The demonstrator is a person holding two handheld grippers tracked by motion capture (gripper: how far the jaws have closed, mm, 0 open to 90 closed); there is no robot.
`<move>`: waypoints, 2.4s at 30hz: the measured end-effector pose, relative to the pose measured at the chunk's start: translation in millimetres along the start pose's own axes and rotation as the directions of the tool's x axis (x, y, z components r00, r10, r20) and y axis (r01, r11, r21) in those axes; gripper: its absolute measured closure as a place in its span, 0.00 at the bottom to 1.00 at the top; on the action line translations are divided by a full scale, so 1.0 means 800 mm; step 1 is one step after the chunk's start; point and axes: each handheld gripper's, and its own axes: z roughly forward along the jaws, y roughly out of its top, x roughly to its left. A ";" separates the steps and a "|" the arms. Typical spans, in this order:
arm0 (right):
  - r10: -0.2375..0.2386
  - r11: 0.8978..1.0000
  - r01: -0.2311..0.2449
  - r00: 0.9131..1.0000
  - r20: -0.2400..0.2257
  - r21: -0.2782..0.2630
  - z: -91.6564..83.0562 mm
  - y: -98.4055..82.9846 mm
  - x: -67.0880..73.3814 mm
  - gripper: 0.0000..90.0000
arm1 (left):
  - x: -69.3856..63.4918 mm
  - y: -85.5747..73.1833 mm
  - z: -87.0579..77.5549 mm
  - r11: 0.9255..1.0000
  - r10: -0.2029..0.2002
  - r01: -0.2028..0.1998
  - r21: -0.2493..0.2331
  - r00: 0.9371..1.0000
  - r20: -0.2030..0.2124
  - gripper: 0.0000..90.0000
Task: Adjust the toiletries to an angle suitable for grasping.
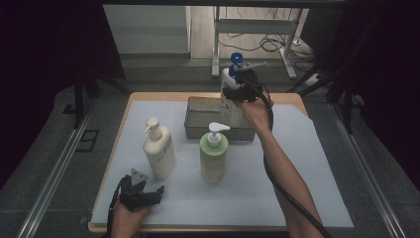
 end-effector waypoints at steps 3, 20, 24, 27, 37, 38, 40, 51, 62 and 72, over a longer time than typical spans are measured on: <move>-0.002 1.000 0.002 1.000 -0.001 0.002 0.007 -0.002 0.003 0.44 | 0.000 0.000 0.000 1.000 0.000 0.000 0.000 1.000 0.000 0.13; -0.008 1.000 0.009 0.999 -0.038 0.025 0.035 -0.021 0.027 0.44 | 0.000 0.000 0.000 1.000 -0.001 0.001 0.003 1.000 0.000 0.13; -0.005 0.999 0.007 0.999 -0.042 0.033 0.042 -0.029 0.030 0.44 | 0.000 0.000 0.000 1.000 -0.001 0.001 0.003 1.000 -0.001 0.13; -0.010 0.999 0.011 0.999 -0.037 0.038 0.045 -0.035 0.032 0.44 | 0.000 0.000 0.000 1.000 -0.001 0.001 0.003 1.000 -0.001 0.13; -0.007 0.998 0.008 1.000 -0.025 0.057 0.057 -0.049 0.031 0.44 | 0.000 0.000 0.000 1.000 -0.001 0.001 0.003 1.000 -0.001 0.13; -0.007 0.998 0.009 1.000 -0.025 0.058 0.058 -0.050 0.031 0.44 | 0.000 0.000 0.000 1.000 -0.001 0.001 0.003 1.000 -0.001 0.13; -0.009 0.998 0.011 1.000 -0.025 0.064 0.060 -0.052 0.031 0.44 | 0.000 0.000 0.000 1.000 0.000 0.000 0.003 1.000 -0.002 0.13; 0.015 0.999 -0.012 0.998 -0.067 0.047 0.063 -0.056 0.022 0.35 | 0.000 0.000 0.000 1.000 0.000 0.000 0.003 1.000 -0.003 0.13; -0.021 0.999 0.024 0.997 -0.073 0.031 0.044 -0.065 0.018 0.31 | 0.000 0.000 0.000 1.000 0.001 -0.001 0.003 1.000 -0.002 0.13; -0.028 0.999 0.033 0.991 -0.131 0.037 0.017 -0.080 0.013 0.33 | 0.000 0.000 0.000 1.000 0.001 -0.001 0.002 1.000 -0.002 0.13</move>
